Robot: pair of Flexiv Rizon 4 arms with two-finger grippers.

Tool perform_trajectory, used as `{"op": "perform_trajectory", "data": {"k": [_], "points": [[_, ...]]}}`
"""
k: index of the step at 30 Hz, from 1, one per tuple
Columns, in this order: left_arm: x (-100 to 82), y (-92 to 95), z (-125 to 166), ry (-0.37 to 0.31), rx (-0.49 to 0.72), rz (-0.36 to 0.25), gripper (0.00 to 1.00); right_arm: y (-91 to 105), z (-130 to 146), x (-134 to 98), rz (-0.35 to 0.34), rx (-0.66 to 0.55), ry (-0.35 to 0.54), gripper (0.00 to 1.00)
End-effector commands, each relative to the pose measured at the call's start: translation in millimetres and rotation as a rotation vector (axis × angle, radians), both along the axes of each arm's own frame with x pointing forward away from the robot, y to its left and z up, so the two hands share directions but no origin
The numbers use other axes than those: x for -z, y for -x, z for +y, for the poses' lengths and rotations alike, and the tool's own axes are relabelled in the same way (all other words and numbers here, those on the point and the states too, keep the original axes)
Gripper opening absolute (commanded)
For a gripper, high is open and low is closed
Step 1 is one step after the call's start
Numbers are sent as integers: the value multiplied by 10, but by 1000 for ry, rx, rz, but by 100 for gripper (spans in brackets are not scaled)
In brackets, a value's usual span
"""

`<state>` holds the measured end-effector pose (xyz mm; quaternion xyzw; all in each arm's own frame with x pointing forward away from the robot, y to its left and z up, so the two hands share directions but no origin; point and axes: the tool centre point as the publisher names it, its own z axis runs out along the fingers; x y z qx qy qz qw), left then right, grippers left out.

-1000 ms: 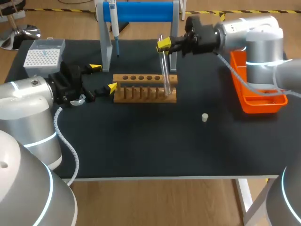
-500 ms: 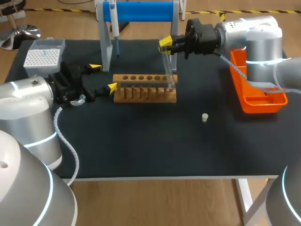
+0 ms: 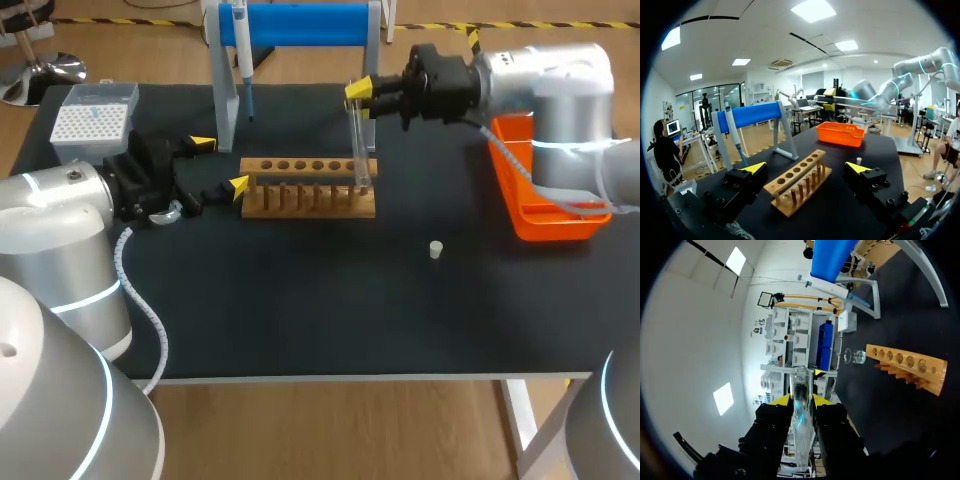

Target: Invert the test tube, pick up the pipette, mount the tip to pipette, aspirate from beaker and dispense into the tube, eject the tip, return the pipette, and cap with the stopper.

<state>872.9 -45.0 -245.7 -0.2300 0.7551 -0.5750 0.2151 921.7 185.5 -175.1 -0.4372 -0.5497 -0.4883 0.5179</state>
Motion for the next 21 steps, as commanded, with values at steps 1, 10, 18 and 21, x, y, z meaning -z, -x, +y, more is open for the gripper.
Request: {"op": "perform_trajectory", "data": {"k": [1, 10, 18, 21], "points": [[9, 18, -3, 0, -4, -4, 100, 30, 0, -16, -2, -9, 3, 0], [9, 18, -3, 0, -4, -4, 100, 30, 0, -16, -2, -9, 3, 0], [9, 18, -3, 0, -4, -4, 100, 30, 0, -16, -2, -9, 3, 0], [9, 18, -3, 0, -4, -4, 100, 31, 4, -11, 21, -18, 1, 0]]}}
